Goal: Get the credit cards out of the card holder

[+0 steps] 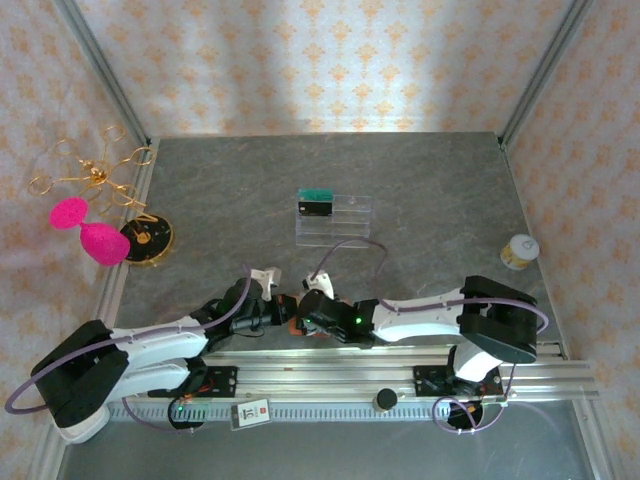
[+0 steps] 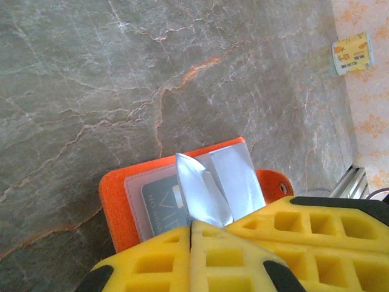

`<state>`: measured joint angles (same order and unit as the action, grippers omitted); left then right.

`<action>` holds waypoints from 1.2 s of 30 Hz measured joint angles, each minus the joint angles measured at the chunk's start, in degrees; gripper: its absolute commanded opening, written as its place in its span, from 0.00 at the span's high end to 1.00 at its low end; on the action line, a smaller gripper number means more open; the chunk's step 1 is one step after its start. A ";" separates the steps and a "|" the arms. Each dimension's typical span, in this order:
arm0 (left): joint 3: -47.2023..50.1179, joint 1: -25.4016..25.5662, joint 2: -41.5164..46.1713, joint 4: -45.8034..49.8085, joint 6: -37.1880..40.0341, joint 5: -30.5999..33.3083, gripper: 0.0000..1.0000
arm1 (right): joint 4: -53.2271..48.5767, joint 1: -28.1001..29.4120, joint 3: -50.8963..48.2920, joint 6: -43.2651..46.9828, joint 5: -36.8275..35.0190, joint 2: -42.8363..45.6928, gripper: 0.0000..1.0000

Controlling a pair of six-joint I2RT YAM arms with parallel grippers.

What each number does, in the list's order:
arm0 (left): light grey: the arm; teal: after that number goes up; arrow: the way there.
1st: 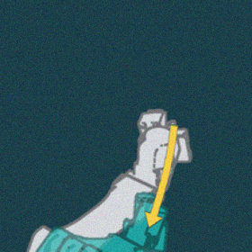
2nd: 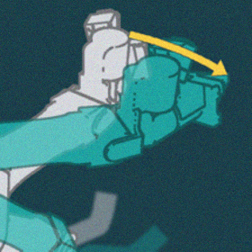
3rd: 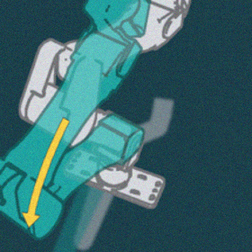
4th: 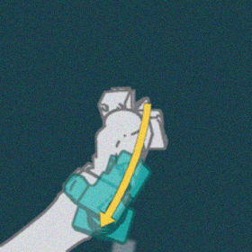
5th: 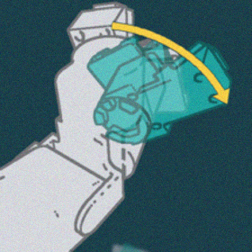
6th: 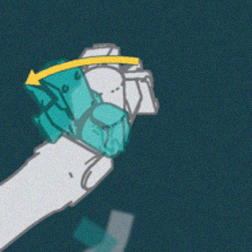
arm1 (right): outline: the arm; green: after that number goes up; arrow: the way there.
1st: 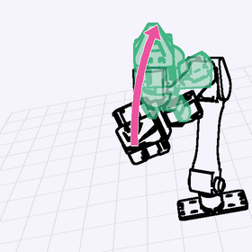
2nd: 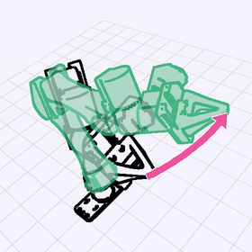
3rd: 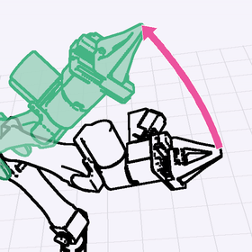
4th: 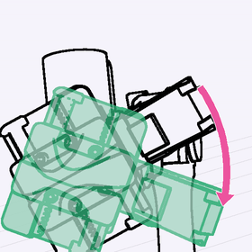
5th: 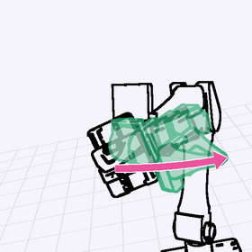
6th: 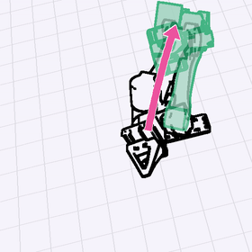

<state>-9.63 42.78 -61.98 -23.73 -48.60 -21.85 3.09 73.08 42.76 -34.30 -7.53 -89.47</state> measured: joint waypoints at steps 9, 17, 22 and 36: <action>-0.63 0.00 -2.69 0.57 0.00 0.17 1.00 | -0.07 0.00 -1.86 -2.21 -1.64 4.92 0.66; -1.38 0.55 -6.32 0.59 0.00 -0.35 1.00 | -5.70 -1.36 -4.11 -7.87 -4.66 8.96 1.00; -3.96 3.28 -7.58 0.00 -0.04 -1.42 0.99 | -8.72 -3.06 -8.04 -10.38 -3.45 7.34 1.00; -5.92 5.60 0.79 3.23 -0.11 -0.02 0.86 | -2.78 -5.05 -10.40 -6.80 -1.70 4.90 1.00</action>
<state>-15.55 48.38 -61.19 -20.49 -48.71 -21.87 0.32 68.03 32.36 -41.10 -9.23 -84.58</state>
